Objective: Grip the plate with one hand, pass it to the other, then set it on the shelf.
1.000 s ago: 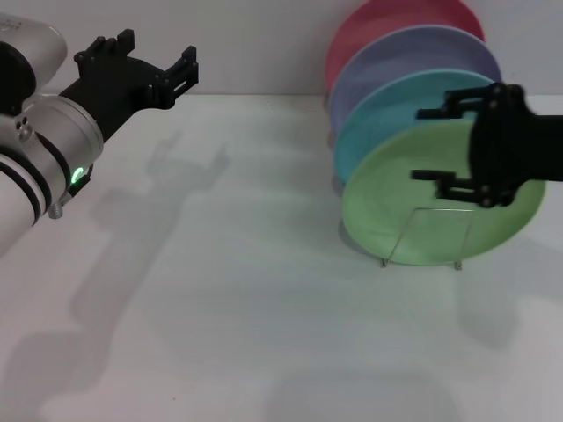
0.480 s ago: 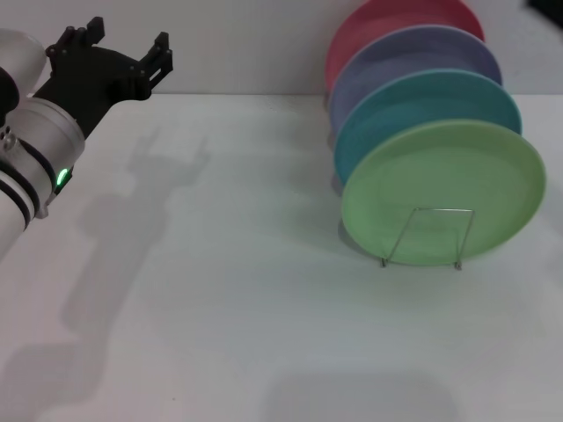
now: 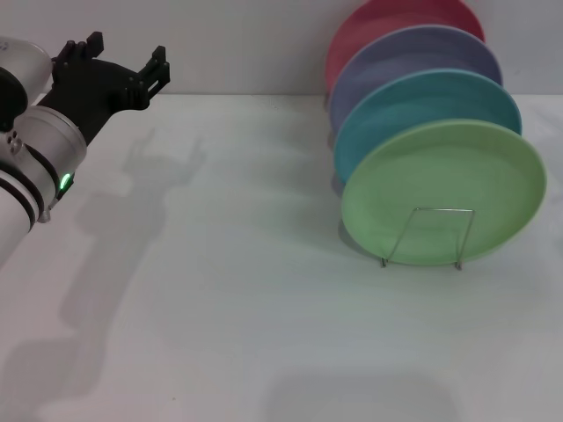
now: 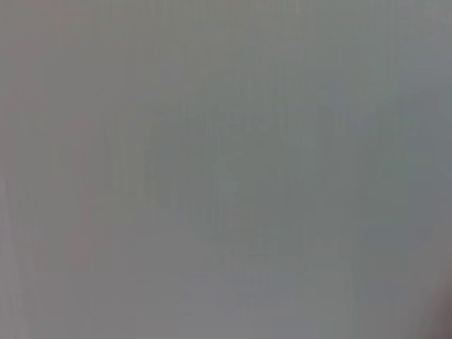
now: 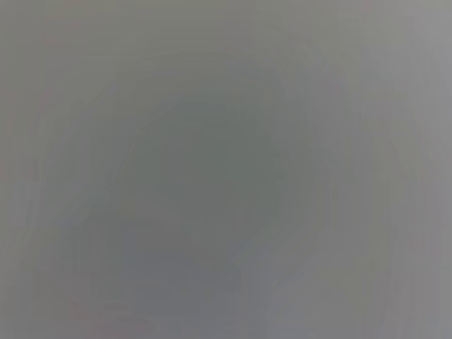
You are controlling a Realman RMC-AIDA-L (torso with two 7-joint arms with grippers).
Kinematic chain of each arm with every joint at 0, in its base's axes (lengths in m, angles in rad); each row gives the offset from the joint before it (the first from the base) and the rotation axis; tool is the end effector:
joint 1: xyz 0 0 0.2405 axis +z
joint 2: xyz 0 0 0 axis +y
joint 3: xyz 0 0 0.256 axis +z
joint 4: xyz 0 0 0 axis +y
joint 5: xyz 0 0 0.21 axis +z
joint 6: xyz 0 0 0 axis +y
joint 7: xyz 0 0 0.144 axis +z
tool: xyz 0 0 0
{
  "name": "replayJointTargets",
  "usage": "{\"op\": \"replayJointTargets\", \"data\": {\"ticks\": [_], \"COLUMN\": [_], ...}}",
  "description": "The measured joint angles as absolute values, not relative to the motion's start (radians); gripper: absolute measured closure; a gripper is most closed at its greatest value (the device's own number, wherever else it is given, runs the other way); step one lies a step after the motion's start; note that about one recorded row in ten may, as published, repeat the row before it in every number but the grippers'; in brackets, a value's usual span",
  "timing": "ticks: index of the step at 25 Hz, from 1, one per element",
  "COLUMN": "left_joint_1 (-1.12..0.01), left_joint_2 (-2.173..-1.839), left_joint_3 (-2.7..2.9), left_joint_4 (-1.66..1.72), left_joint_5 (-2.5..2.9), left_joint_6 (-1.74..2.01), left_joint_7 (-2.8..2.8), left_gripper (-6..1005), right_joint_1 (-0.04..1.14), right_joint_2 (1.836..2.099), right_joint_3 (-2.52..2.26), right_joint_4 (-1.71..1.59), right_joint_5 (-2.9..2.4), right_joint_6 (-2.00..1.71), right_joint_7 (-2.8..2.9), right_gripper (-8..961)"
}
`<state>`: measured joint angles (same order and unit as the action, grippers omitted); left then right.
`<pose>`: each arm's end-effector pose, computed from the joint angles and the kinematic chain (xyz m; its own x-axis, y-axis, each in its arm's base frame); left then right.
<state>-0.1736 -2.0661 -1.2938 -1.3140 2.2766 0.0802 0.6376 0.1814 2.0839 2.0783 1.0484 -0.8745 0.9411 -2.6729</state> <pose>-0.1958 0.3726 0.0043 0.7936 0.1033 0.5995 0.6021 -0.2744 -0.7498 0.2670 0.3532 0.1303 0.8956 0.3604 -0.2609 -0.2142 -0.1647 -0.9628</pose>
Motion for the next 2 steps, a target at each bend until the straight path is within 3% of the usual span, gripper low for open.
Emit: {"op": "replayJointTargets", "data": {"ticks": [2], "left_joint_1": [-0.172], "left_joint_2": [-2.067], "left_joint_3": [-1.29], "left_joint_4": [-1.309], "left_joint_5": [2.276], "left_joint_6": [0.096], "left_joint_7": [0.637], "left_gripper": [197], "right_joint_1": [0.182], "right_joint_2": [2.084], "right_joint_3": [2.086], "right_joint_4": [1.013], "right_joint_5": [-0.833], "right_joint_6": [0.96], "right_joint_7": [-2.721], "right_gripper": [371]}}
